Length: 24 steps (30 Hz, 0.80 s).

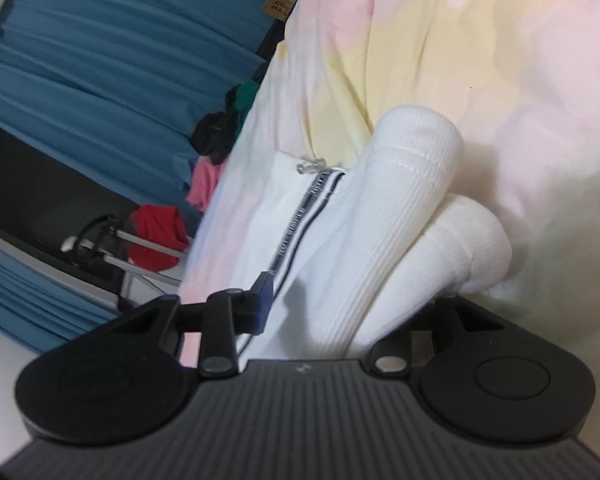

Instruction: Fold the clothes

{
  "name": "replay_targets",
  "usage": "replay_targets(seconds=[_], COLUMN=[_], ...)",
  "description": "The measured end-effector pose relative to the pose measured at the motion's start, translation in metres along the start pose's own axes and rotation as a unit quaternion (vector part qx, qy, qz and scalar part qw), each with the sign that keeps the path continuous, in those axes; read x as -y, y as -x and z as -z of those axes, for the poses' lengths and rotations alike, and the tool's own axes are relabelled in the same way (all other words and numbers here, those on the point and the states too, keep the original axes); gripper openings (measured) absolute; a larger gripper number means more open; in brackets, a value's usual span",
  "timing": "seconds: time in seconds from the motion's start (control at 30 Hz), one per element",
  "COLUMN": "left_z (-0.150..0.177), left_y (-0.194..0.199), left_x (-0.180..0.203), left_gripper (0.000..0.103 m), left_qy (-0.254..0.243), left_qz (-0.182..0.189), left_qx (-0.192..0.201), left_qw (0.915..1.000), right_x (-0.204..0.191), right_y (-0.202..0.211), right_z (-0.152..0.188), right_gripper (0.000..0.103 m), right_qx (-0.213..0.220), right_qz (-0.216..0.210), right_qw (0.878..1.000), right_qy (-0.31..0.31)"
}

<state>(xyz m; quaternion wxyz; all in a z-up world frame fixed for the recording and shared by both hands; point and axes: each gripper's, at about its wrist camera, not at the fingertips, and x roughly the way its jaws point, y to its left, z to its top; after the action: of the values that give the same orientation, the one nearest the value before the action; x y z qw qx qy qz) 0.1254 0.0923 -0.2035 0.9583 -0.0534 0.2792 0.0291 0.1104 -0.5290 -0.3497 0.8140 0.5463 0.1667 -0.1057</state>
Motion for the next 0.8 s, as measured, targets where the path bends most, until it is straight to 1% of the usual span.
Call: replay_targets(seconds=[0.1, 0.17, 0.23, 0.3, 0.37, 0.4, 0.47, 0.57, 0.63, 0.67, 0.73, 0.8], left_z=[0.019, 0.03, 0.033, 0.033, 0.031, 0.031, 0.028, 0.025, 0.024, 0.024, 0.021, 0.017], left_y=[-0.019, -0.028, -0.035, -0.039, -0.04, -0.04, -0.04, -0.04, -0.038, -0.037, -0.036, -0.035], left_x=[0.011, 0.014, 0.015, 0.015, 0.014, 0.014, 0.011, 0.009, 0.008, 0.008, 0.006, 0.003], left_gripper=[0.081, 0.082, 0.083, 0.085, 0.085, 0.085, 0.086, 0.086, 0.086, 0.086, 0.086, 0.086], left_qy=[-0.046, -0.056, -0.058, -0.058, -0.058, -0.058, -0.057, -0.059, -0.063, -0.064, -0.058, -0.051], left_qz=[-0.018, -0.022, -0.023, -0.021, -0.02, -0.019, -0.018, -0.016, -0.014, -0.013, -0.007, 0.0], left_qx=[-0.023, -0.033, -0.045, -0.053, -0.057, -0.058, -0.059, -0.061, -0.062, -0.063, -0.066, -0.068], left_qw=[0.9985, 0.9977, 0.997, 0.9966, 0.9965, 0.9965, 0.9964, 0.9962, 0.996, 0.9959, 0.9961, 0.9964], right_x=[-0.001, -0.003, -0.008, -0.014, -0.027, -0.035, -0.06, -0.102, -0.13, -0.145, -0.176, -0.203], right_y=[-0.007, -0.01, -0.011, -0.013, -0.014, -0.013, -0.009, 0.002, 0.012, 0.018, 0.029, 0.037], right_z=[0.002, 0.003, 0.005, 0.006, 0.01, 0.013, 0.022, 0.04, 0.06, 0.07, 0.102, 0.139], right_gripper=[0.042, 0.042, 0.041, 0.033, 0.025, 0.023, 0.016, 0.015, 0.015, 0.015, 0.015, 0.015], right_qx=[-0.004, -0.003, 0.002, 0.007, 0.017, 0.027, 0.054, 0.1, 0.13, 0.145, 0.18, 0.209], right_qz=[0.011, 0.019, 0.031, 0.05, 0.08, 0.093, 0.116, 0.133, 0.132, 0.132, 0.127, 0.112], right_qw=[1.0, 1.0, 0.999, 0.997, 0.993, 0.989, 0.975, 0.946, 0.921, 0.906, 0.86, 0.809], right_qy=[0.01, 0.018, 0.033, 0.05, 0.085, 0.111, 0.181, 0.278, 0.343, 0.376, 0.461, 0.538])
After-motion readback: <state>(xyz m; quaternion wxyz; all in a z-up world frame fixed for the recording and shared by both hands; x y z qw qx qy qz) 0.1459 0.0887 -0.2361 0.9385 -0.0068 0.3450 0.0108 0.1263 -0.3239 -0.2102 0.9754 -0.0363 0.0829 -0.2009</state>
